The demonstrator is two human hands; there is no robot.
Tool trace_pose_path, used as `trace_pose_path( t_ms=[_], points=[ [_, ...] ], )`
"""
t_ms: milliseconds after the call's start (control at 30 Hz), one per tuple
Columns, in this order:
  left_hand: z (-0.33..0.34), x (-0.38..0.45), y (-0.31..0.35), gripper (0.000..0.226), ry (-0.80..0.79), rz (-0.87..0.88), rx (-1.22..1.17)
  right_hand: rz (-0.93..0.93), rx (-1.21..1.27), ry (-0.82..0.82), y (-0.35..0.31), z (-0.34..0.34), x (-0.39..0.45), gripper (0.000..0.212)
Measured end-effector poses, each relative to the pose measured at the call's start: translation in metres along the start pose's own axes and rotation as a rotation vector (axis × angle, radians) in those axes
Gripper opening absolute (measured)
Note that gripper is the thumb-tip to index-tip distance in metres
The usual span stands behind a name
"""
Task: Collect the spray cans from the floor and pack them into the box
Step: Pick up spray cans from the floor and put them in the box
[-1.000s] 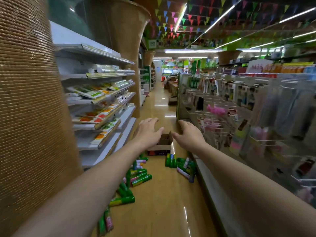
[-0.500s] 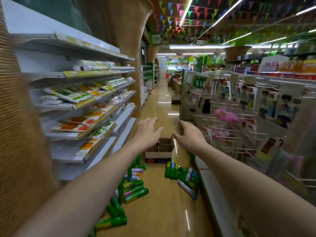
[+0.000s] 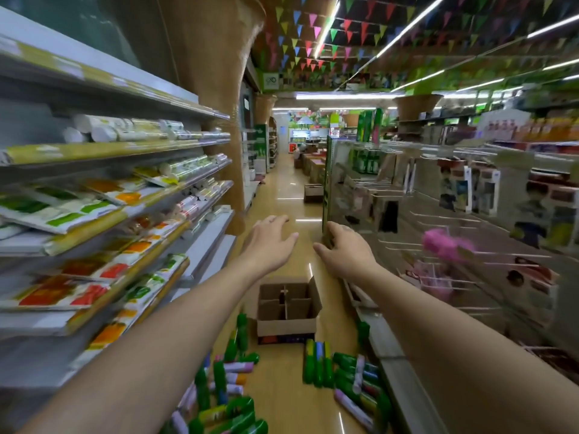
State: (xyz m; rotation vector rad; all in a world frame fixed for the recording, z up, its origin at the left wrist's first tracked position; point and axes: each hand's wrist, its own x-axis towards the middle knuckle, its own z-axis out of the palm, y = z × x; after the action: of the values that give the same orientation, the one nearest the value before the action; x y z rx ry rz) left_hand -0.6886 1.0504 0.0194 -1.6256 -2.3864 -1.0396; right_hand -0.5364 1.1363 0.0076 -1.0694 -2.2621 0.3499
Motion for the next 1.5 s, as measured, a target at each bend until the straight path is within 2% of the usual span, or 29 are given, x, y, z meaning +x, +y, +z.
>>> trace_pose_path(
  t_ms=[433,767,1067,1500],
  points=[
    [0.116,0.255,-0.092,0.054,0.016,-0.005,0.052,-0.044,-0.035,-0.044,0.081,0.123,0.256,0.068],
    [0.185,0.484,-0.12,0.053,0.081,-0.049,0.072,-0.092,-0.024,-0.057,0.145,0.176,0.498,0.066],
    [0.237,0.618,-0.166,0.054,0.069,-0.073,0.07,-0.068,-0.039,-0.079,0.183,0.236,0.633,0.066],
    [0.302,0.85,-0.262,0.055,-0.007,0.079,0.055,0.03,-0.078,-0.015,0.2,0.327,0.837,0.066]
  ],
)
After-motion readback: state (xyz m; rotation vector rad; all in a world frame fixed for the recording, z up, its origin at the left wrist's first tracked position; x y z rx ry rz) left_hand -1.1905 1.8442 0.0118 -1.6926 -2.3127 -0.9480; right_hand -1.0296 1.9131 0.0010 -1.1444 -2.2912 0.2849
